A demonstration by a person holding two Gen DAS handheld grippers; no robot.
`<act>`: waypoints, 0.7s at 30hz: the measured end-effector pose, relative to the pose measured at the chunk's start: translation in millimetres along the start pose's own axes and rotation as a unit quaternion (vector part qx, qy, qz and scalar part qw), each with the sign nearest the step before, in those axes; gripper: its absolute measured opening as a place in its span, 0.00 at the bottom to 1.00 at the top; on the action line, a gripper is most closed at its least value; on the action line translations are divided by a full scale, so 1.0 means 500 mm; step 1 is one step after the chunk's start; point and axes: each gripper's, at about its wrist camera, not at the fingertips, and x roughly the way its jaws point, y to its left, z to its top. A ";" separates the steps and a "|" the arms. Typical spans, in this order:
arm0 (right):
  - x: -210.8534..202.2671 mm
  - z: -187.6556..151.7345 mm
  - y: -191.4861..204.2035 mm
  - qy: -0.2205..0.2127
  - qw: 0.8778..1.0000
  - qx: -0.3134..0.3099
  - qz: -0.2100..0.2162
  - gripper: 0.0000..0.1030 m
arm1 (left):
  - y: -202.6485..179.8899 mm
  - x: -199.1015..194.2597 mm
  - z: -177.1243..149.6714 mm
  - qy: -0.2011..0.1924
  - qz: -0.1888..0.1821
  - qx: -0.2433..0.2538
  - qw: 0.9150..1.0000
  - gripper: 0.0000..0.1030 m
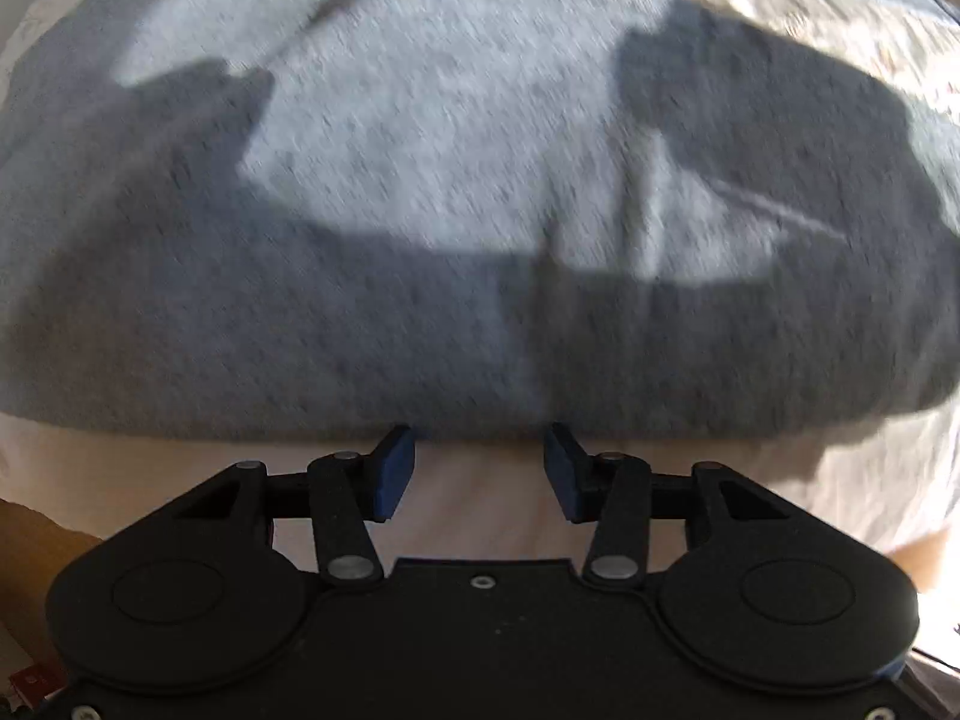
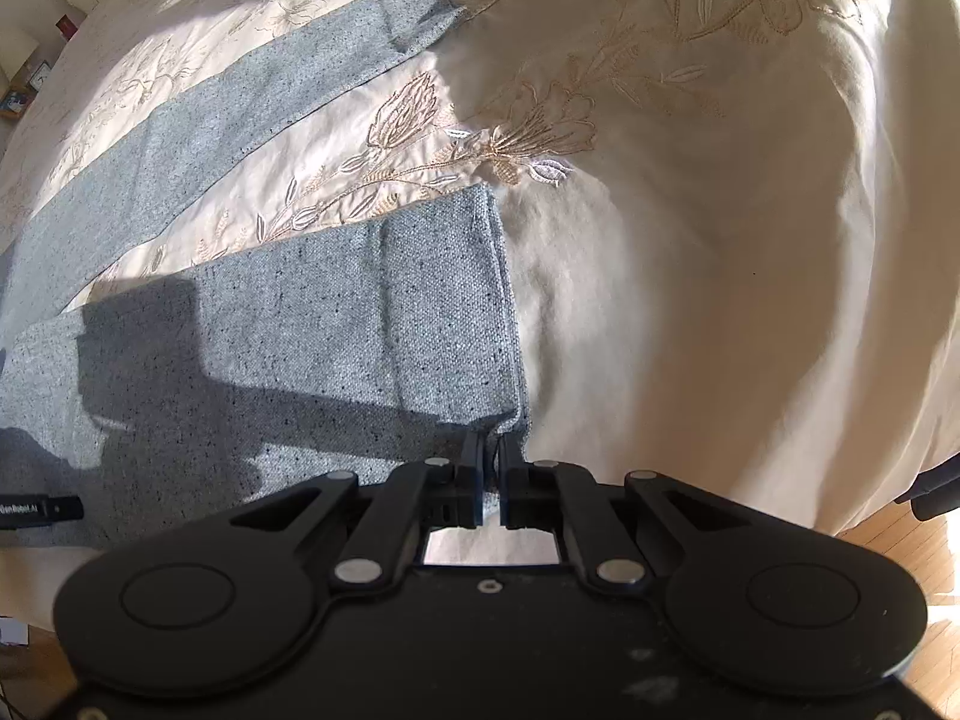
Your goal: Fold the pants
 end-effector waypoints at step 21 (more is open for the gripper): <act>0.006 -0.115 0.004 -0.020 0.996 0.074 0.053 0.34 | 0.022 -0.171 -0.077 -0.145 0.016 -0.015 0.989 0.47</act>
